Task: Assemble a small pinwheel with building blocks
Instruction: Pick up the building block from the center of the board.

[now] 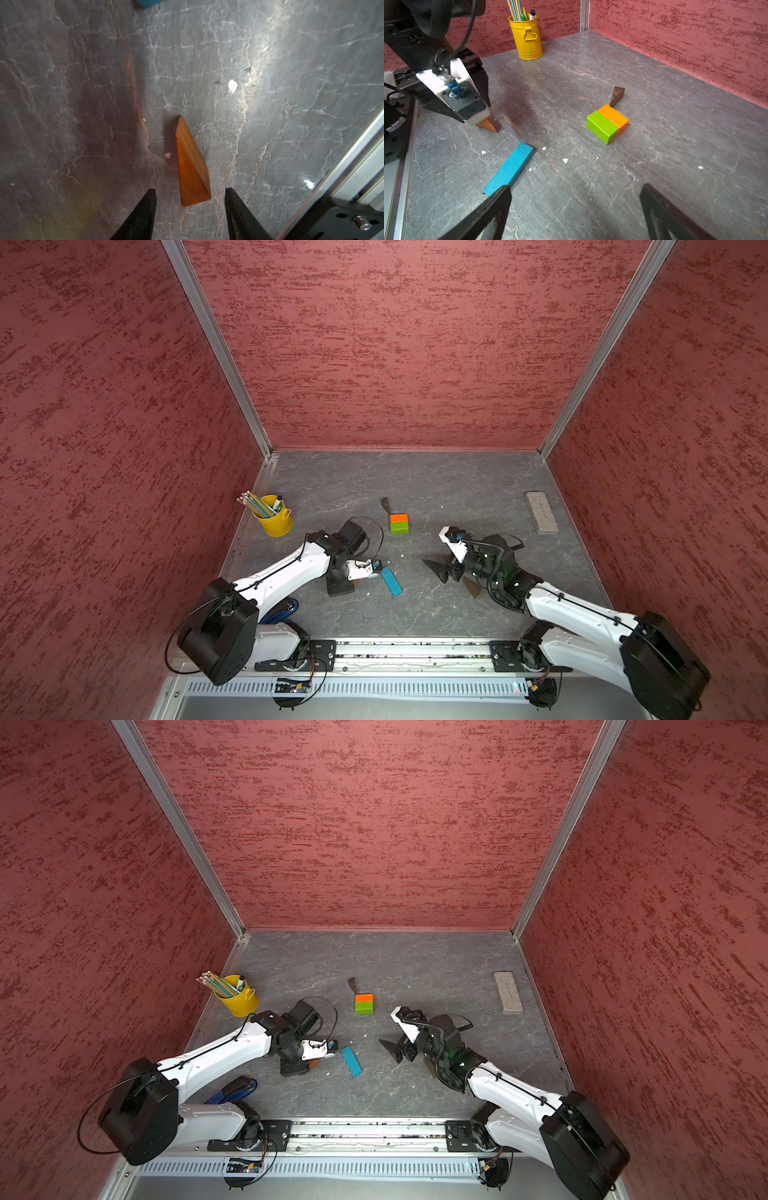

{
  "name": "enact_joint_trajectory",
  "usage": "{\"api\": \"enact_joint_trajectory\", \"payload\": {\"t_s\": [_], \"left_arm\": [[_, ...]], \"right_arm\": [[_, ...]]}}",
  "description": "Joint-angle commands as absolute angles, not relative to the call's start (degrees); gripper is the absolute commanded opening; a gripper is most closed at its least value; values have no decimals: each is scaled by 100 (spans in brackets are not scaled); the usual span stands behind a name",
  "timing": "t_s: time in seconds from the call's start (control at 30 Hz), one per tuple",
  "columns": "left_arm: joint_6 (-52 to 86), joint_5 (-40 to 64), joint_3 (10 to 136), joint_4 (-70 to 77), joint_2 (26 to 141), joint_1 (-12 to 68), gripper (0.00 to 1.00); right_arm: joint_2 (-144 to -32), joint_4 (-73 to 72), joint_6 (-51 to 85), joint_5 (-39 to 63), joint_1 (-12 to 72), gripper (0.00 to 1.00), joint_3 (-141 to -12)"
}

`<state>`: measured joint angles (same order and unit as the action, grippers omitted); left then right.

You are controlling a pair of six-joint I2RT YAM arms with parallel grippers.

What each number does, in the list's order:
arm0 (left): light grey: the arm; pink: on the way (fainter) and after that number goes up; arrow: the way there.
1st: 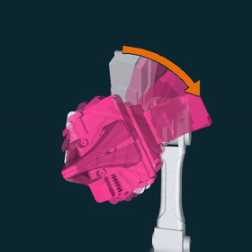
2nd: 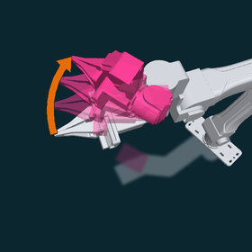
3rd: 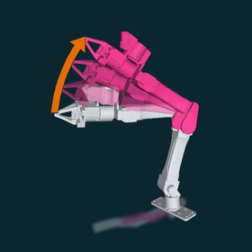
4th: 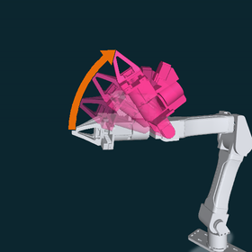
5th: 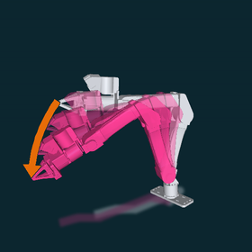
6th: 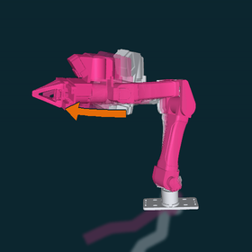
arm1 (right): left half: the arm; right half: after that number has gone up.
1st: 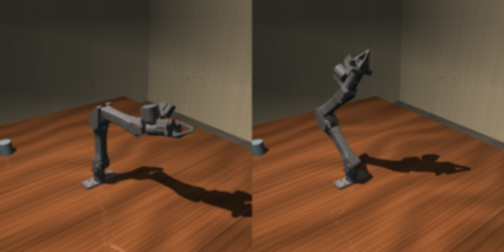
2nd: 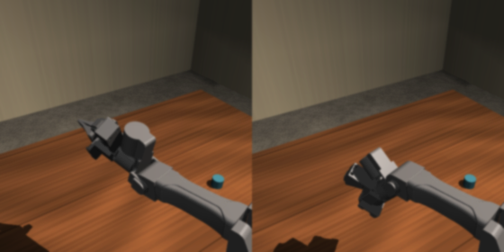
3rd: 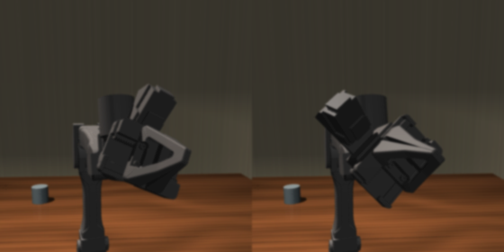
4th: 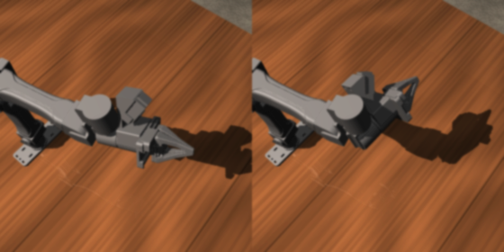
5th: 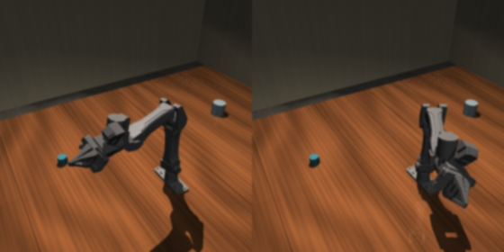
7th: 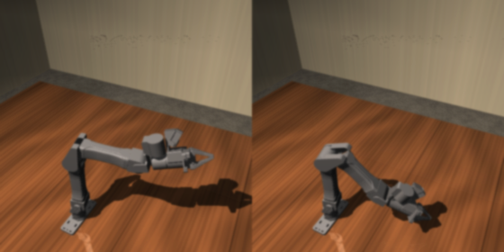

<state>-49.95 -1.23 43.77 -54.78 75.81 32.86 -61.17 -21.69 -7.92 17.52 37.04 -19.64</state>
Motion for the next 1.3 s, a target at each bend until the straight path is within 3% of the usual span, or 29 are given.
{"api": "enact_joint_trajectory", "payload": {"t_s": [0.0, 0.3, 0.7, 1.27], "left_arm": [[-5100, -198, 4327, -5317, 7715, 3313, 53], [-5132, -263, 4201, -5256, 7760, 3313, 53], [-5134, -358, 4241, -5151, 8010, 3286, 48], [-5025, -146, 4395, -5191, 8077, 3194, 30]], "right_arm": [[-6090, -2347, -782, 1928, 3735, 99, -1881], [-6260, -2224, -1027, 2750, 3915, 99, -1868], [-6408, -2145, -1116, 2708, 4187, 99, -1890], [-6298, -2127, -1090, 2349, 4192, 99, -1874]]}}
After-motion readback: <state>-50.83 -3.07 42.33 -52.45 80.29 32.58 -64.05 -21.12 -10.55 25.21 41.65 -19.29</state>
